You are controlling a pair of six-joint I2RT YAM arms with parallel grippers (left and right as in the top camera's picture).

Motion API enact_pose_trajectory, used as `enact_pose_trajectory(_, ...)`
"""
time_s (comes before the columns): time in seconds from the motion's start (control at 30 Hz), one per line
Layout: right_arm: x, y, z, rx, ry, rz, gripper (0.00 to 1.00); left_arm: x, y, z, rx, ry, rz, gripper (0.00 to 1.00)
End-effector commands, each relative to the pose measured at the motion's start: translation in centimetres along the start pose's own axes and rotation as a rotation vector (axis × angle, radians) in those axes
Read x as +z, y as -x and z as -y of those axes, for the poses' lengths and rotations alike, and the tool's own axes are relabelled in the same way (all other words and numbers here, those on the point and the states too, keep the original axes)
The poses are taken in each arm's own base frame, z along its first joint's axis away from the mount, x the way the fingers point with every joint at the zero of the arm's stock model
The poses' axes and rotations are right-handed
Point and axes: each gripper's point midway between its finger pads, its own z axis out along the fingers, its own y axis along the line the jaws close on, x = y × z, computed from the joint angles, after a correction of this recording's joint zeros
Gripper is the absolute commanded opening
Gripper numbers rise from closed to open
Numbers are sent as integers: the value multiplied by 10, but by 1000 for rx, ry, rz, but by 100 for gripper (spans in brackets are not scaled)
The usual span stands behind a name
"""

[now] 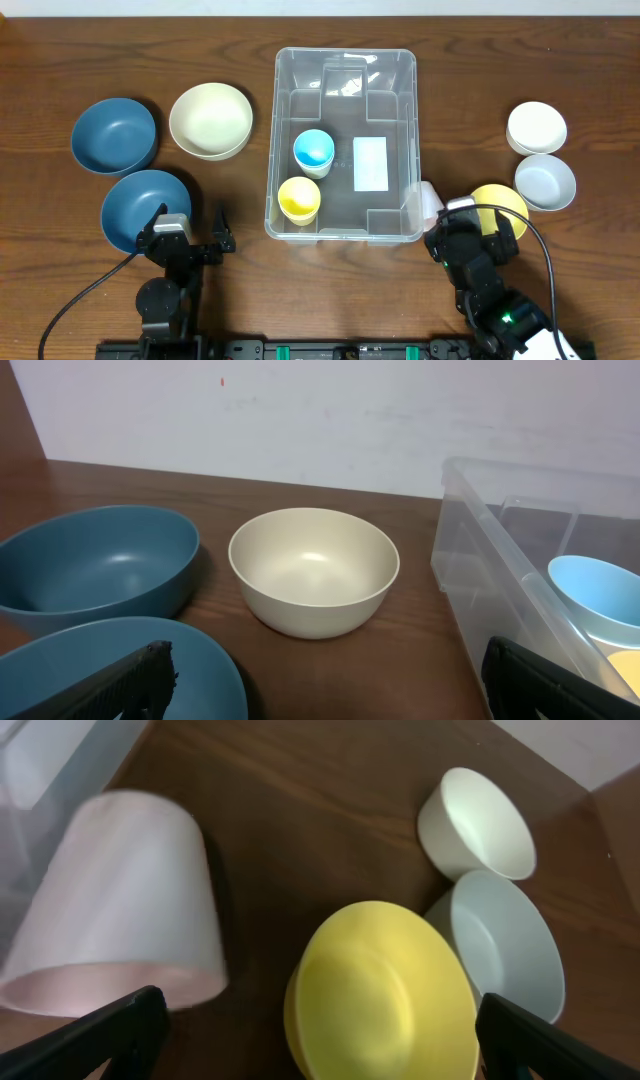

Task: Pack container

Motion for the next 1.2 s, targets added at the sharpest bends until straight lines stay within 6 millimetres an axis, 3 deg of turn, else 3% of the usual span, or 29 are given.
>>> enact_pose_trajectory(0.0,2,-3,-11,-99,66,-8,99,2,-17,1,12,-10,-42,98)
enact_pose_trajectory(0.5,26,-16,-28,-320,84,-85,99,2,-17,1,12,-10,-42,98)
enact_pose_trajectory(0.73,40,-19,-13,-309,19,-118,99,2,-17,1,12,-10,-42,98)
enact_pose_trajectory(0.93,43,-20,-4,-280,-6,-128,89,2,-17,1,12,-10,-42,98)
enact_pose_trajectory(1.17,43,-12,-5,-264,-4,-98,91,2,-17,1,12,-10,-42,98)
